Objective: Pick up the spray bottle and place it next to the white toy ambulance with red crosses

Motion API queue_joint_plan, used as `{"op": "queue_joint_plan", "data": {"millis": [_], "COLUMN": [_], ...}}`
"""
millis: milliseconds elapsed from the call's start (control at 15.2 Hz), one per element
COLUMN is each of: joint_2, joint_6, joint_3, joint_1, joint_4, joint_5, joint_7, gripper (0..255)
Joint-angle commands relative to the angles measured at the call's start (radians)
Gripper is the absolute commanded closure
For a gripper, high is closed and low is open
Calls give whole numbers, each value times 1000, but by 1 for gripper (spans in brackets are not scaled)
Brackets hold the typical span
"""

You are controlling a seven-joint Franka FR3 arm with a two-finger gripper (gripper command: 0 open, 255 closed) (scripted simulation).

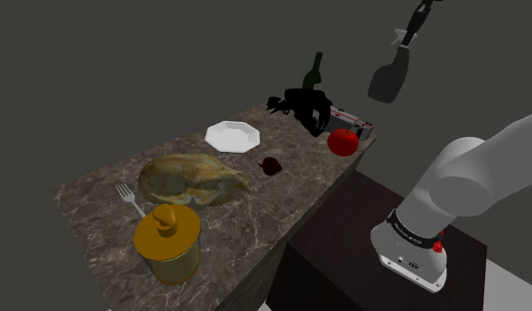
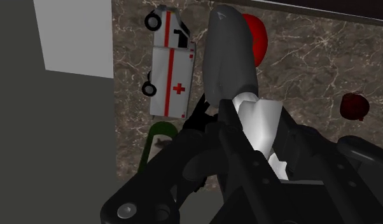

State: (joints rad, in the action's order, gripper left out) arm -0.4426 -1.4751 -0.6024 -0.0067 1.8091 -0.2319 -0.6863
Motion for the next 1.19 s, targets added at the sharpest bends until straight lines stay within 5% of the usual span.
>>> {"op": "queue_joint_plan", "data": {"millis": [0, 1122], "joint_2": [-11, -69], "joint_6": [-27, -244], "joint_3": [0, -22], "joint_1": [-3, -28], "joint_4": [36, 308], "joint_5": [-5, -46], "joint_7": [5, 30], "gripper": [255, 255]}}
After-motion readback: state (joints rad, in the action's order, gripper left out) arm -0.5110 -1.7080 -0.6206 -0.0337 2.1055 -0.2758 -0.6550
